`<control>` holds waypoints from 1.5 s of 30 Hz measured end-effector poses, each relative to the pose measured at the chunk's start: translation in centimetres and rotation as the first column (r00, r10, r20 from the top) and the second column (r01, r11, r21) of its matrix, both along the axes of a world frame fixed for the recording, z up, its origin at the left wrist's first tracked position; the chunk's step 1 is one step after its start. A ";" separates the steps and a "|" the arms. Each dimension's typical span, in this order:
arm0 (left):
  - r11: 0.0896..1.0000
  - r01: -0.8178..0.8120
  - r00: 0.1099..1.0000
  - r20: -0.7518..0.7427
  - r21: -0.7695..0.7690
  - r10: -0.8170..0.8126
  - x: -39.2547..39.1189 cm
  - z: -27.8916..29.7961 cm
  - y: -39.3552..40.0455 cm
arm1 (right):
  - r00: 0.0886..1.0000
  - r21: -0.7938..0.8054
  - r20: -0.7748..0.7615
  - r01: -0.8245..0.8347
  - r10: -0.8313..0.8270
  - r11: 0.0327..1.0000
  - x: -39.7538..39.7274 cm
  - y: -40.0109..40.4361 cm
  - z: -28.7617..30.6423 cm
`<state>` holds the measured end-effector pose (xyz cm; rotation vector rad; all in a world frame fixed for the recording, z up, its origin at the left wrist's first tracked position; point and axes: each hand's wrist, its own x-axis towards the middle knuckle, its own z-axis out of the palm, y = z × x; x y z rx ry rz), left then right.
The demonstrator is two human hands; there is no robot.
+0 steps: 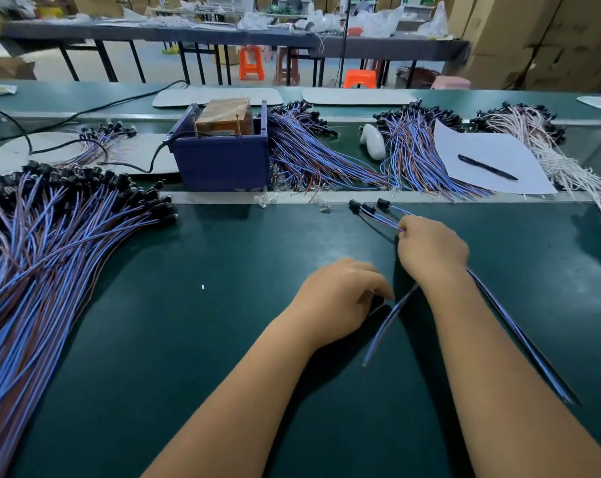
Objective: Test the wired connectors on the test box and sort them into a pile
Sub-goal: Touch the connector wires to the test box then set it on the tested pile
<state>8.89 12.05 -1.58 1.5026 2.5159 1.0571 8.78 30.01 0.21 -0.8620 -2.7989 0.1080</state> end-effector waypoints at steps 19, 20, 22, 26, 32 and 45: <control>0.556 -0.774 0.624 0.215 0.301 0.752 -6.8 1.5 -7.5 | 0.894 -0.073 -0.199 -0.422 0.401 0.904 -4.2 -14.9 -1.6; 0.490 -0.822 0.553 0.199 0.290 0.809 -7.5 1.3 -8.7 | 0.891 -0.073 -0.196 -0.430 0.410 0.900 -4.4 -15.8 -1.6; 0.374 -0.905 0.407 0.153 0.205 0.901 -8.2 0.8 -10.4 | 0.881 -0.059 -0.189 -0.450 0.433 0.891 -4.8 -17.0 -1.8; 0.271 -0.961 0.267 0.062 -0.058 0.962 -8.7 0.3 -12.0 | 0.859 -0.049 -0.175 -0.496 0.482 0.867 -4.9 -17.4 -2.2; 0.343 -0.901 0.336 0.072 -0.265 0.939 -9.4 -0.2 -12.3 | 0.834 -0.105 -0.180 -0.544 0.522 0.833 -4.7 -16.3 -2.4; 0.257 -0.918 0.293 -0.078 -0.302 0.953 -10.2 0.2 -13.4 | 0.844 0.013 -0.158 -0.517 0.512 0.856 -4.7 -17.1 -2.2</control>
